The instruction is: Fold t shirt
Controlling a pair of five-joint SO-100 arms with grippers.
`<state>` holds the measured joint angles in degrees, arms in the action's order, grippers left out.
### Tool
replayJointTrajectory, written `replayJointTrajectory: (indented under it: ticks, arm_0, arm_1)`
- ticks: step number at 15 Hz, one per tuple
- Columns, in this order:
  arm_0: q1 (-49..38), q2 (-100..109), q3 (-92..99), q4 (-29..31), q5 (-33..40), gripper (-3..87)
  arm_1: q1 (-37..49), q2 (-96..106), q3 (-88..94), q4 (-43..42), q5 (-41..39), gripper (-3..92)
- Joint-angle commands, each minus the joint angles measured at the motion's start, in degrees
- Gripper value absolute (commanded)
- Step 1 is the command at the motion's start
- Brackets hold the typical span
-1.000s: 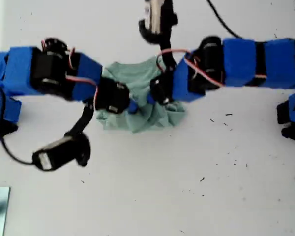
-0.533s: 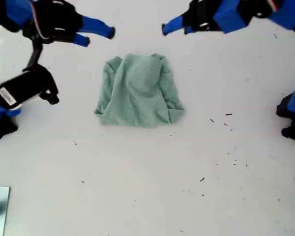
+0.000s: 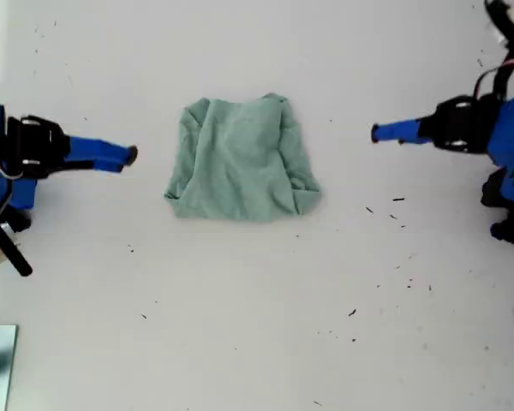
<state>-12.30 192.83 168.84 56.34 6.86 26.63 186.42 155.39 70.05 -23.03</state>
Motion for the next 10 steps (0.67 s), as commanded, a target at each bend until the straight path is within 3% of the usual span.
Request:
replayJointTrajectory:
  ticks: [1, 2, 3, 4, 6, 7, 10]
  arm_0:
    - [4.22, 11.87, 12.48, 0.18, -8.61, 16.7]
    - [3.43, 13.89, 17.05, 0.97, -9.14, 14.9]
    - [2.02, 11.95, 16.7, 3.08, -7.03, 16.7]
    - [2.2, 13.62, 16.44, 3.34, -4.22, 17.3]
    - [2.2, 13.62, 16.44, 3.25, -3.87, 17.3]
    - [2.2, 13.62, 16.44, 3.25, -3.87, 17.3]
    - [2.2, 13.62, 16.44, 3.25, -3.87, 17.3]
  arm_1:
    - [-5.54, 14.59, 14.94, 0.79, 6.94, 21.6]
    - [-4.57, 14.5, 21.09, -1.05, 11.87, 20.8]
    - [-1.67, 13.8, 22.68, 6.33, 24.26, 20.0]
    - [4.57, 14.15, 22.68, 6.24, 15.21, 22.8]
    - [12.3, 14.15, 22.68, 6.24, -14.41, 21.4]
    - [15.56, 14.15, 22.59, 6.42, -20.74, 20.1]
    - [16.7, 14.15, 22.59, 6.42, -19.51, 17.9]
